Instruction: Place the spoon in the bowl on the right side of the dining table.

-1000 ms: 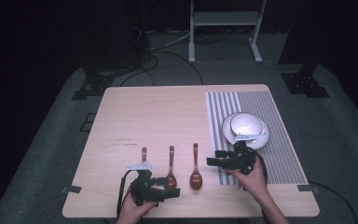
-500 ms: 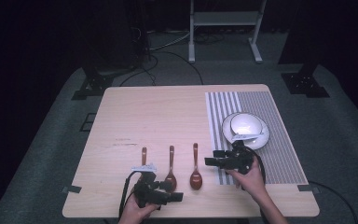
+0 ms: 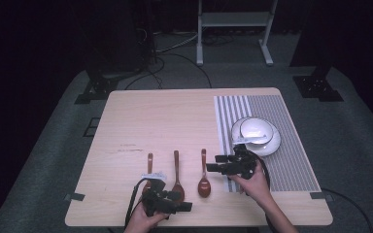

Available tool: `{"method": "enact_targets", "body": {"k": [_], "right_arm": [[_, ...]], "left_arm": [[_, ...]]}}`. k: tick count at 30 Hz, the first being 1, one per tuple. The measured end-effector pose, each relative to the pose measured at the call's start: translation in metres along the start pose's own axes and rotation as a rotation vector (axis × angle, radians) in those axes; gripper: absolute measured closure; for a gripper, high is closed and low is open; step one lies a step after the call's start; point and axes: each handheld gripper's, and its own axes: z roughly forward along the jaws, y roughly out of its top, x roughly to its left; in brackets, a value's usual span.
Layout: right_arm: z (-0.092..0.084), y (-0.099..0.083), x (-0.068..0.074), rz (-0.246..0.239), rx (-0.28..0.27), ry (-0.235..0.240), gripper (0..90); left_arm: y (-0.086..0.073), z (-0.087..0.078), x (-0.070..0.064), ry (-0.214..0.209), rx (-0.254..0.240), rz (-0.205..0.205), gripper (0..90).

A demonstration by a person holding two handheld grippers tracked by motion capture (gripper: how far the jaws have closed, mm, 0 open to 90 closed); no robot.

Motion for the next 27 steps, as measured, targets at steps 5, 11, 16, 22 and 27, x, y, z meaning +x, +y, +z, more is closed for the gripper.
{"method": "enact_targets", "body": {"k": [5,11,16,22,27], "right_arm": [[0.014,0.008,0.002,-0.004,0.032,0.004,25.1],[0.027,0.015,0.003,-0.005,0.064,0.016,25.1],[0.033,0.018,0.003,-0.01,0.079,0.021,25.1],[0.045,0.021,0.0,0.004,0.115,0.026,25.1],[0.053,0.024,-0.002,0.014,0.134,0.026,25.1]], "left_arm": [[0.0,0.0,0.001,-0.005,0.001,0.002,10.0],[-0.001,-0.001,0.001,-0.006,-0.003,0.002,10.0],[-0.001,-0.001,0.002,-0.007,-0.004,0.0,10.0],[-0.001,-0.001,0.002,-0.01,-0.005,-0.002,10.0],[-0.001,-0.001,0.002,-0.01,-0.005,-0.005,10.1]]}}
